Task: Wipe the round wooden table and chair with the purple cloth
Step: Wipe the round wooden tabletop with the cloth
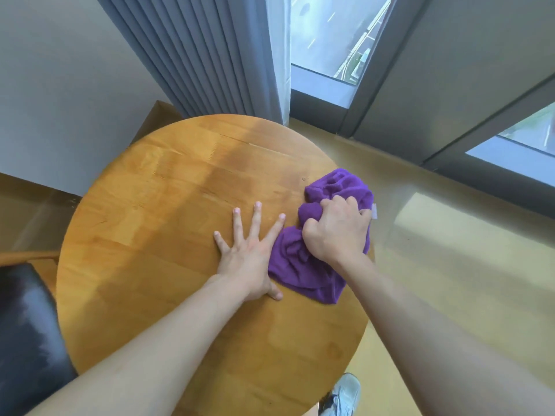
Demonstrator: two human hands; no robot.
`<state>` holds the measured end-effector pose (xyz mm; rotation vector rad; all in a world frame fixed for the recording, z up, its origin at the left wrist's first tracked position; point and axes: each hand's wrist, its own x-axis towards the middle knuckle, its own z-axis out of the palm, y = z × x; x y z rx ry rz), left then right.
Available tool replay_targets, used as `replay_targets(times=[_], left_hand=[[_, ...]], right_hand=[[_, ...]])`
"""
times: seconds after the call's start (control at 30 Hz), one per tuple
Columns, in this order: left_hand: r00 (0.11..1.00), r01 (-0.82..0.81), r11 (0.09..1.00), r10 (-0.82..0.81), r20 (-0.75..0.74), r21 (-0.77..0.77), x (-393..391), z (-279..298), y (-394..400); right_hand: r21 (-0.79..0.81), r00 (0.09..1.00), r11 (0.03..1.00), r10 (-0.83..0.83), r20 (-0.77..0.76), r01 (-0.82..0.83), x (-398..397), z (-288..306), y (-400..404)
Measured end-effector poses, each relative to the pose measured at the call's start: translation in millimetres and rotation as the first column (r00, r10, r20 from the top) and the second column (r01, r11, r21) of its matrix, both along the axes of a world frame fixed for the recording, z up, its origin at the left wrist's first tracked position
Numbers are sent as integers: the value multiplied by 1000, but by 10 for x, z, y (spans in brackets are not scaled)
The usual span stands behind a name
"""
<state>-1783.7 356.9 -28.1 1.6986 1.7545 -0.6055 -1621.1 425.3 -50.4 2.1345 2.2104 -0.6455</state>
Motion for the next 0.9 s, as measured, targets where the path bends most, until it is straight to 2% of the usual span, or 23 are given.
replay_targets(times=[0.1, 0.2, 0.27, 0.33, 0.37, 0.4, 0.47, 0.57, 0.63, 0.7, 0.73, 0.8, 0.9], left_hand=[[1000, 15, 999, -15, 1, 41, -25, 27, -18], [1000, 26, 995, -26, 0, 97, -58, 39, -140], [1000, 28, 991, -28, -1, 131, -62, 57, -274], [999, 34, 991, -35, 4, 133, -73, 81, -429], [999, 45, 991, -46, 4, 123, -85, 96, -515], [998, 56, 993, -56, 3, 108, -99, 116, -601], [998, 62, 994, -63, 4, 91, -137, 146, -779], [999, 38, 996, -38, -5, 77, -207, 201, -1080], [1000, 20, 998, -19, -16, 61, -261, 244, -1303], [1000, -1, 997, 3, -22, 74, -313, 263, -1500], [1000, -18, 996, 20, -20, 86, -337, 269, -1578], [998, -57, 992, 58, -3, 115, -360, 269, -1665], [994, -111, 986, 110, 16, 126, -333, 269, -1653]], right_hand=[[15, 1000, 1000, 3, -6, -3, 53, 1, -495], [92, 986, 982, 164, -9, -163, 179, -20, -909], [155, 924, 916, 380, -42, -370, 367, -16, -925], [160, 810, 804, 584, -42, -572, 555, 1, -778], [147, 774, 769, 633, -30, -623, 607, 11, -682], [131, 775, 770, 632, -25, -624, 620, 17, -615], [109, 864, 861, 503, -25, -498, 540, 2, -630], [97, 992, 988, 123, -29, -120, 306, -43, -895], [72, 995, 994, -79, -52, 83, 202, -31, -1163], [48, 995, 994, -94, -28, 95, 157, -19, -1495], [52, 1000, 998, -20, -2, 20, 155, -15, -1671], [89, 963, 959, 268, 36, -271, 210, -8, -1973], [87, 726, 722, 687, 29, -687, 403, 41, -1933]])
